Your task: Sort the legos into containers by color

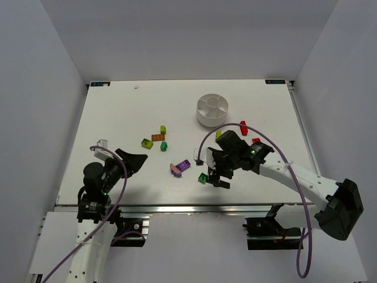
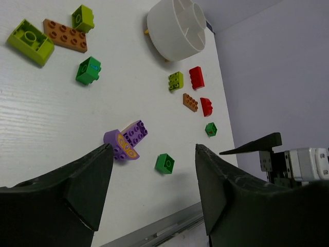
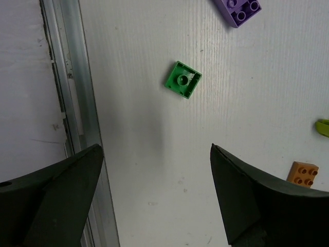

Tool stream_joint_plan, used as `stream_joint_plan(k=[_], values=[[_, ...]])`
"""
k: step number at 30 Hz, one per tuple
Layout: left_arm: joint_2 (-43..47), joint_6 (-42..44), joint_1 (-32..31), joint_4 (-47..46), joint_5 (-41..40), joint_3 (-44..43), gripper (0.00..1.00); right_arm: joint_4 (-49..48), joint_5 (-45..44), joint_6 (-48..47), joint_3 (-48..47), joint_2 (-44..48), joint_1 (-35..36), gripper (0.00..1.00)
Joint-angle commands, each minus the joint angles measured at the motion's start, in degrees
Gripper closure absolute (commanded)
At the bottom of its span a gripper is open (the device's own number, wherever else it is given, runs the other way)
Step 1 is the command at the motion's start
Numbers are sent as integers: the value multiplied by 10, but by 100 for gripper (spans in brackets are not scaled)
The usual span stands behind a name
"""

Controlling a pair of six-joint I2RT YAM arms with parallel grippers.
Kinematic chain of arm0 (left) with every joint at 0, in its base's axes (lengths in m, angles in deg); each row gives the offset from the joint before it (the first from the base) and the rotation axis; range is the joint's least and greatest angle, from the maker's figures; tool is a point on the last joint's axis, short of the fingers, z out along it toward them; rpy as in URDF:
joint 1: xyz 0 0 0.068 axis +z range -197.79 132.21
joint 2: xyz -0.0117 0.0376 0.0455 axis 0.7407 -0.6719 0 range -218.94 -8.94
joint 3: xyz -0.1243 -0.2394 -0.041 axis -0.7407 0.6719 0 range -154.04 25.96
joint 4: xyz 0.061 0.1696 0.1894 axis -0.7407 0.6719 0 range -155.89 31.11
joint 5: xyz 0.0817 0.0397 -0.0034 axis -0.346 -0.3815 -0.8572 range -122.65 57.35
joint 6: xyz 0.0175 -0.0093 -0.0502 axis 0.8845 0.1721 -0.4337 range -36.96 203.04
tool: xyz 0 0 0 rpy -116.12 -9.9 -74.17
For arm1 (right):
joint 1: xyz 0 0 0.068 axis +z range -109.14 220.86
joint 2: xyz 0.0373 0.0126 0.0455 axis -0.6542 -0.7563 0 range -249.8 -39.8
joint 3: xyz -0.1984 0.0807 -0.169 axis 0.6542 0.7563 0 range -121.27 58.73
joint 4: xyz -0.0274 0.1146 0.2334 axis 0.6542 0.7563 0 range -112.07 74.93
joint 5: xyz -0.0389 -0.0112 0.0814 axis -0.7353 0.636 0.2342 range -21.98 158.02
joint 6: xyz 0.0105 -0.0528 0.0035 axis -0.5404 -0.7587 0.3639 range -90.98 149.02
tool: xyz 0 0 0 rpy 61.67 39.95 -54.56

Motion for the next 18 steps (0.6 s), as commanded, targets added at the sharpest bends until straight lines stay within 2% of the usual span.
stream_joint_plan(k=[1, 5, 10, 13, 18], values=[[11, -20, 1, 9, -9, 10, 26, -57, -37, 51, -13, -32, 12, 11], [2, -21, 1, 14, -14, -2, 26, -96, -45, 136, -30, -74, 13, 17], [-18, -11, 1, 17, -19, -11, 26, -138, -56, 230, -28, -99, 15, 17], [-26, -11, 1, 18, -20, -12, 26, -145, -48, 235, -32, -118, 15, 16], [-27, -11, 1, 15, -19, -5, 26, -148, -57, 190, -39, -174, 15, 19]])
